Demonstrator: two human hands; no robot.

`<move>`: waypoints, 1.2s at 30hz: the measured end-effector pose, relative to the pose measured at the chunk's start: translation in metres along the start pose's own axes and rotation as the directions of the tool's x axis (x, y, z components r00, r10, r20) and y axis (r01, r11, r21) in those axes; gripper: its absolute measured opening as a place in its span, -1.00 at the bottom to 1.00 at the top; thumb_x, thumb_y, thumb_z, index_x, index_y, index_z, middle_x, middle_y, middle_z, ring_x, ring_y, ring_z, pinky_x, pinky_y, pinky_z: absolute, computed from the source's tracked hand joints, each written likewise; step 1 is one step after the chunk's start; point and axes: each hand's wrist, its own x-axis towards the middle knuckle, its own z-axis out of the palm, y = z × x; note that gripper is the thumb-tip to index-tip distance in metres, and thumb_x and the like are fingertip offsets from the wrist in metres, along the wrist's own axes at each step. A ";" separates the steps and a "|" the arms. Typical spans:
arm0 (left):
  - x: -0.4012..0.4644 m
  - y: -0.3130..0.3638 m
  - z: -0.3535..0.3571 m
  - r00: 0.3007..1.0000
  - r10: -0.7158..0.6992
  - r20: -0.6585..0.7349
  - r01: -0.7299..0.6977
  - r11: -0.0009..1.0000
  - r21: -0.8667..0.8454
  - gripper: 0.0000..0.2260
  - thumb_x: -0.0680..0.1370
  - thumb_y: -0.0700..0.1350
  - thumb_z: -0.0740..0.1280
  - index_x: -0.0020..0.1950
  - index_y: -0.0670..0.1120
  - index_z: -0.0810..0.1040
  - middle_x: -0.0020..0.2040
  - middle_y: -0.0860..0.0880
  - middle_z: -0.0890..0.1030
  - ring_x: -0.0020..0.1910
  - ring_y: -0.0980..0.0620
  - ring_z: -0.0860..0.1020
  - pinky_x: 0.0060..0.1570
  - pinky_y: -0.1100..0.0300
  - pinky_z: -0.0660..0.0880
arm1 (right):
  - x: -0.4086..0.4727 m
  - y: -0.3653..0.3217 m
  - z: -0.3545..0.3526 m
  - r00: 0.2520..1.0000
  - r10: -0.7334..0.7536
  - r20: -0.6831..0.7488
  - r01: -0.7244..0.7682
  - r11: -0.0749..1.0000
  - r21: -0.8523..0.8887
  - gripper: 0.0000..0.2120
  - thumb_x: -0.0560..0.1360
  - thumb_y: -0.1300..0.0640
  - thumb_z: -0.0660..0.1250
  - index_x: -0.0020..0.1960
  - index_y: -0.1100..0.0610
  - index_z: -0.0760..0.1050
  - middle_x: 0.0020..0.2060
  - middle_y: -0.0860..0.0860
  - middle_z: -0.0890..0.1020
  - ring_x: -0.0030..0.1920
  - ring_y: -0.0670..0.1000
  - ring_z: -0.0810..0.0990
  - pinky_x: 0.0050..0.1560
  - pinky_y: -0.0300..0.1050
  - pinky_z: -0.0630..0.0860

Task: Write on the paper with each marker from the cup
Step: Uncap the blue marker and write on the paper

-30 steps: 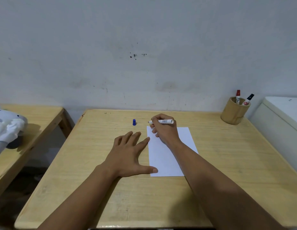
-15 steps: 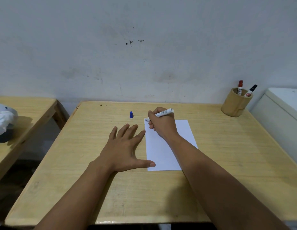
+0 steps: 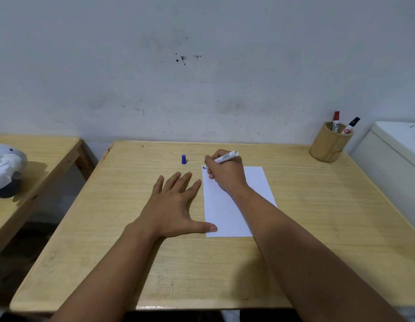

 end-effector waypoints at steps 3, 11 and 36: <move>0.000 0.000 0.000 1.000 0.000 -0.006 0.000 1.000 0.002 0.14 0.22 0.71 0.12 0.68 0.18 0.01 0.71 0.06 -0.06 0.68 0.00 -0.16 0.60 -0.22 -0.20 | 0.000 0.001 0.001 1.000 -0.017 0.000 0.017 1.000 -0.022 -0.74 0.46 0.03 0.46 -0.38 0.04 0.54 -0.34 0.11 0.75 -0.42 -0.01 0.68 -0.28 -0.07 0.58; -0.001 -0.001 0.000 1.000 0.003 -0.018 -0.003 1.000 0.005 0.13 0.23 0.71 0.13 0.68 0.17 0.02 0.71 0.06 -0.04 0.68 0.00 -0.15 0.60 -0.22 -0.20 | 0.002 0.003 0.001 0.999 -0.038 -0.006 0.037 0.998 -0.053 -0.76 0.46 0.02 0.47 -0.32 0.08 0.58 -0.33 0.11 0.74 -0.40 -0.01 0.70 -0.27 -0.06 0.62; 0.089 -0.027 -0.021 0.889 -0.302 -0.345 0.207 0.936 -0.286 -0.74 0.62 0.01 0.31 0.26 0.03 0.65 0.18 0.05 0.67 0.17 -0.05 0.62 0.05 0.07 0.51 | 0.009 -0.052 -0.035 0.992 -0.087 0.096 0.072 0.987 0.146 -0.62 0.52 -0.06 0.58 -0.25 0.15 0.50 -0.41 0.00 0.65 -0.52 -0.05 0.40 -0.48 -0.31 0.35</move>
